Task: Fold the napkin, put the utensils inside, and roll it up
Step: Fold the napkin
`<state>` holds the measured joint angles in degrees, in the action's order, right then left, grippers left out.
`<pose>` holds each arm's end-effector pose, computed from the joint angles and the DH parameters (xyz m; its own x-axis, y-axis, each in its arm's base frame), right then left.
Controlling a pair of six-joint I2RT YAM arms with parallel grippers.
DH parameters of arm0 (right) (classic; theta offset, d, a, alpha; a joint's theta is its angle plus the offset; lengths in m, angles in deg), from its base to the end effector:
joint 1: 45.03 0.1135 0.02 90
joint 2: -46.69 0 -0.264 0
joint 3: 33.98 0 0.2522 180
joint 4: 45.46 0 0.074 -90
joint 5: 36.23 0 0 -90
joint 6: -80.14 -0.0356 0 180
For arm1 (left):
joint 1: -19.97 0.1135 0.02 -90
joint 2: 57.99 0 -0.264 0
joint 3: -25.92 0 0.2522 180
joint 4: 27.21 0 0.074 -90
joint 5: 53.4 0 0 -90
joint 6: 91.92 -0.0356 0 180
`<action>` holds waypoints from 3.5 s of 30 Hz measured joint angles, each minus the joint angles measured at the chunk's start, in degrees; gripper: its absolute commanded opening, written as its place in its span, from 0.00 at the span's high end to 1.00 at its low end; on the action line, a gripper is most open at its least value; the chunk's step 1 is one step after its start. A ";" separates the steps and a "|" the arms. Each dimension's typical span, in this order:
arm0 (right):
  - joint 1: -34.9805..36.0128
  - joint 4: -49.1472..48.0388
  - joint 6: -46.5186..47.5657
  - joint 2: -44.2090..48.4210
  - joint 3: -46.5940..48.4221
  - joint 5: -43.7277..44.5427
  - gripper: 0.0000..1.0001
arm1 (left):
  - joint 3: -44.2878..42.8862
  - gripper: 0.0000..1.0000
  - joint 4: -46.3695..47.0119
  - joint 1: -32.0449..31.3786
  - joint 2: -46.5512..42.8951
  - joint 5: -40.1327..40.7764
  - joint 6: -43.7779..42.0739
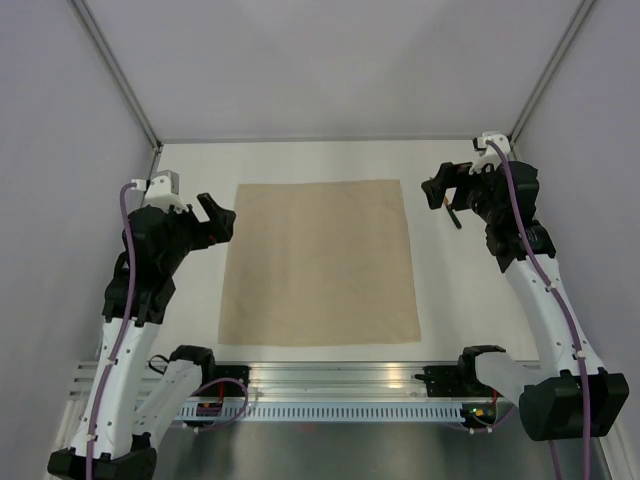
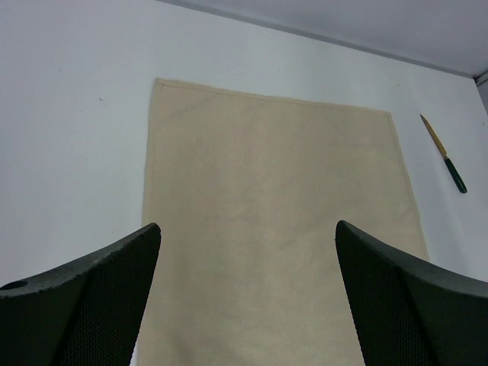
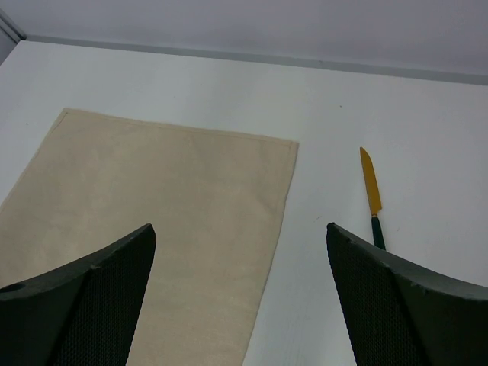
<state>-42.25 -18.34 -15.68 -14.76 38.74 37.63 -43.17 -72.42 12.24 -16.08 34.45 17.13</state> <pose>0.2445 0.0218 0.3651 -0.3032 0.0828 -0.9493 -0.2844 0.9429 0.1731 0.1505 -0.0218 0.3711 -0.3453 -0.2823 -0.8950 0.0604 0.9450 -0.3213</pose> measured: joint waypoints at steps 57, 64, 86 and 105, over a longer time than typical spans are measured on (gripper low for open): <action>75.76 -11.58 4.74 -69.85 35.06 16.48 0.49 | -27.67 0.00 -1.31 0.00 7.43 11.10 -0.22; 75.73 -12.37 4.85 -70.66 35.69 17.51 0.65 | -26.91 0.00 -1.49 0.00 7.37 11.30 -0.22; 74.05 -10.40 6.86 -67.12 35.69 19.65 0.99 | -26.75 0.00 -1.49 0.00 6.45 12.39 -0.22; 60.19 -10.05 7.02 -54.75 26.77 19.67 1.00 | -23.10 0.00 -1.01 0.00 6.40 12.11 -0.20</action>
<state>17.95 -28.39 -8.66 -69.51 65.51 57.30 -66.27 -73.42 12.24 -9.68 46.56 16.93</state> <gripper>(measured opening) 0.007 0.993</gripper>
